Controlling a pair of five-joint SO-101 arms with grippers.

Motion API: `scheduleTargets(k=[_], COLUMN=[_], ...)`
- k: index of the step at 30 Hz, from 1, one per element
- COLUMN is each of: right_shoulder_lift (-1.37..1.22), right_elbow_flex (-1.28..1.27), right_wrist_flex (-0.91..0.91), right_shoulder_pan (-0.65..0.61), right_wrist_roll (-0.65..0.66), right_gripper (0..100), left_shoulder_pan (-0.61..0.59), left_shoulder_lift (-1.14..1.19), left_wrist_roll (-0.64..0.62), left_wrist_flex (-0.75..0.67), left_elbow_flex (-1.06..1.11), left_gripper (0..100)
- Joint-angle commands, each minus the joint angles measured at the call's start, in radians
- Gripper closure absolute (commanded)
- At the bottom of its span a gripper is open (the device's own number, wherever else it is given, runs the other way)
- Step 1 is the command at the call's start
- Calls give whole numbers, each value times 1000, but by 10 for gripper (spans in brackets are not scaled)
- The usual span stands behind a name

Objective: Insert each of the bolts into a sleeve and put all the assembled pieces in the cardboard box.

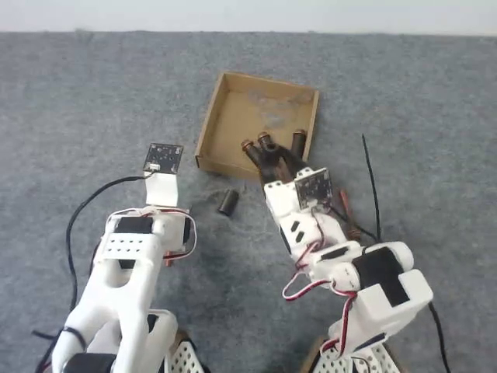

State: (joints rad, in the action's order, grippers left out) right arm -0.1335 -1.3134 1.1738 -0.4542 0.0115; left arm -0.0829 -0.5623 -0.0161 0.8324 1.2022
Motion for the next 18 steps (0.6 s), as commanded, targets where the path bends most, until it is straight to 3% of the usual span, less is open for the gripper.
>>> scheduleTargets(k=[1,18], right_shoulder_lift=[130,171], right_elbow_flex=[-74,-295], right_wrist_flex=[44,93], right_shoulder_pan=[-31,-79], right_wrist_roll=[-15,-18], right_gripper=[992,992], left_shoulder_pan=[-3,-3], left_shoulder_lift=[-48,-48], left_wrist_roll=[5,5], left_wrist_flex=[-21,-21], left_elbow_flex=[-12,-10], left_gripper=[986,986])
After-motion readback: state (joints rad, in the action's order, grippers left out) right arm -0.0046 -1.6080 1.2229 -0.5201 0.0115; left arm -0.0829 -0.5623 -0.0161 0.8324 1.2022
